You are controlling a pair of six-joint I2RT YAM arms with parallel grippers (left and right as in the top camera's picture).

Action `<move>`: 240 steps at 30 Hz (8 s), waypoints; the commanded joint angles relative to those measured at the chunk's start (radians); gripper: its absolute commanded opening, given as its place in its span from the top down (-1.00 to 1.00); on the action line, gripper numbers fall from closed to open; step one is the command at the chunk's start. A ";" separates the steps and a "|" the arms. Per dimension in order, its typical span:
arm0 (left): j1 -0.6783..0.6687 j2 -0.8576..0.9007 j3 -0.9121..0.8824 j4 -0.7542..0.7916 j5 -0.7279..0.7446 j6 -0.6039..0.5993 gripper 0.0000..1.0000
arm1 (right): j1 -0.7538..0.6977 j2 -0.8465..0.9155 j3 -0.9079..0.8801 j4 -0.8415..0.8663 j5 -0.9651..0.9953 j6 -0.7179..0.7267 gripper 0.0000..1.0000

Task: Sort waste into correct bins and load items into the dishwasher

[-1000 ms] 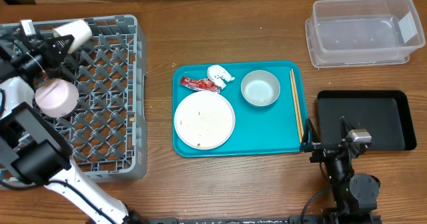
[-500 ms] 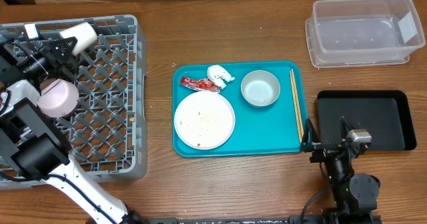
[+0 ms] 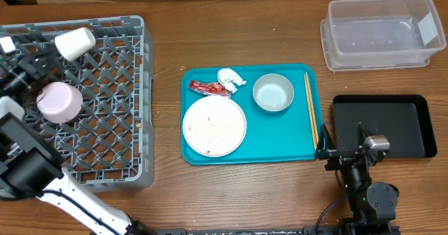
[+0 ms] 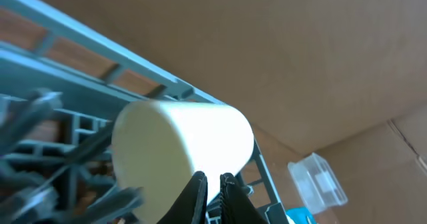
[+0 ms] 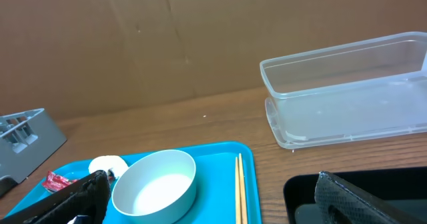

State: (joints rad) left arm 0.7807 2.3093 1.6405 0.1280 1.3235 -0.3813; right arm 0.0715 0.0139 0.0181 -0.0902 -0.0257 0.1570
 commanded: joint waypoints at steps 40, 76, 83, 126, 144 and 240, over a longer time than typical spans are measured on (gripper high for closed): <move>-0.296 -0.026 0.286 1.309 0.197 -1.261 -1.00 | -0.006 -0.011 -0.010 0.006 0.005 0.003 -0.99; -0.391 -0.028 0.660 0.750 -0.023 -1.373 -1.00 | -0.006 -0.011 -0.010 0.006 0.005 0.003 -0.99; -0.367 -0.028 0.660 0.502 0.062 -1.006 -1.00 | -0.006 -0.011 -0.010 0.006 0.005 0.003 -1.00; -0.359 -0.151 0.660 -1.045 -0.902 0.353 0.92 | -0.006 -0.011 -0.010 0.006 0.005 0.003 -0.99; -0.525 -0.040 0.650 -1.131 -1.544 0.464 0.92 | -0.006 -0.011 -0.010 0.006 0.005 0.003 -0.99; -1.053 -0.253 0.599 -1.461 -0.816 0.359 -0.77 | -0.006 -0.011 -0.010 0.006 0.005 0.003 -0.99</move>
State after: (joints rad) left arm -0.1394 1.9884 2.2383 -1.2968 0.6781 -0.0845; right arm 0.0715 0.0135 0.0181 -0.0906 -0.0254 0.1570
